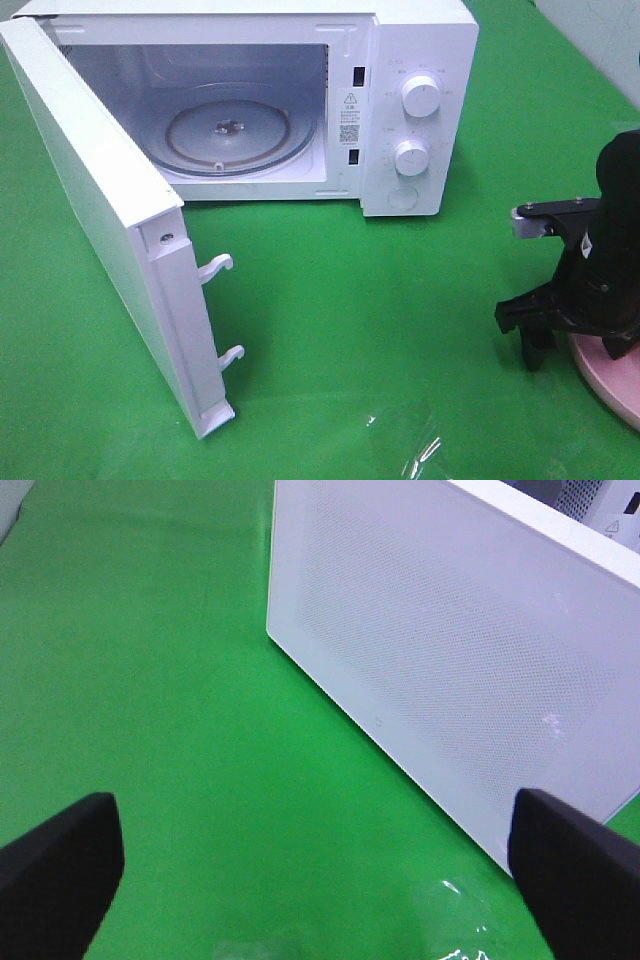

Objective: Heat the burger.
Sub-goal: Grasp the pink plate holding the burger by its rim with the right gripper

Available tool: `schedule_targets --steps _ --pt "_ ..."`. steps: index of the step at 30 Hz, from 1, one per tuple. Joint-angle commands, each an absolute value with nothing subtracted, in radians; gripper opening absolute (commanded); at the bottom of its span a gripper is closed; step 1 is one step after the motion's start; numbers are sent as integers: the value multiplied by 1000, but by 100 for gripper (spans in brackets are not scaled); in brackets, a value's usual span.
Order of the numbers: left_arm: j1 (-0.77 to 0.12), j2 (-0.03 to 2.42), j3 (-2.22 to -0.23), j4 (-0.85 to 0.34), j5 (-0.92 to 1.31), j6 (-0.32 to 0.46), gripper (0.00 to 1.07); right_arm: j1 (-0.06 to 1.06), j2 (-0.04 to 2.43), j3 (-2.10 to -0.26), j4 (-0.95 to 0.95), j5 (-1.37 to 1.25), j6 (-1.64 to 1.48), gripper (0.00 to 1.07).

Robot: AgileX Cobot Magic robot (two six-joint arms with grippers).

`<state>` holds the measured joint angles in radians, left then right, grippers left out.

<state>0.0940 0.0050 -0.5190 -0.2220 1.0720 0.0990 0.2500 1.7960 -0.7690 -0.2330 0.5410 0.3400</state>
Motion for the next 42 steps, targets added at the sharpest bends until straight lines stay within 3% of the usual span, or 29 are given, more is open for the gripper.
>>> schedule_targets --steps 1,9,11,12,13,14,15,18,20,24,42 --pt "97 4 -516 -229 1064 98 97 247 1821 -763 -238 531 337 74" --pt "97 4 -516 -229 1064 98 97 247 1824 -763 -277 535 366 57" --pt "97 4 -516 -229 1064 98 97 247 1824 -763 -317 543 405 37" --pt "97 4 -516 -229 1064 98 97 247 1824 -763 -317 543 405 37" --pt "97 4 -516 -229 1064 98 97 247 1824 -763 -319 548 406 27" --pt "97 4 -516 -229 1064 98 97 247 1824 -763 -319 548 406 27" --pt "97 4 -516 -229 1064 98 97 247 1824 -763 -319 555 405 19" --pt "97 4 -516 -229 1064 98 97 247 1824 -763 -319 556 404 15" --pt "97 4 -516 -229 1064 98 97 247 1824 -763 -319 558 403 4" --pt "97 4 -516 -229 1064 98 97 247 1824 -763 -319 559 400 0" --pt "97 4 -516 -229 1064 98 97 300 1781 -763 -446 669 515 0"
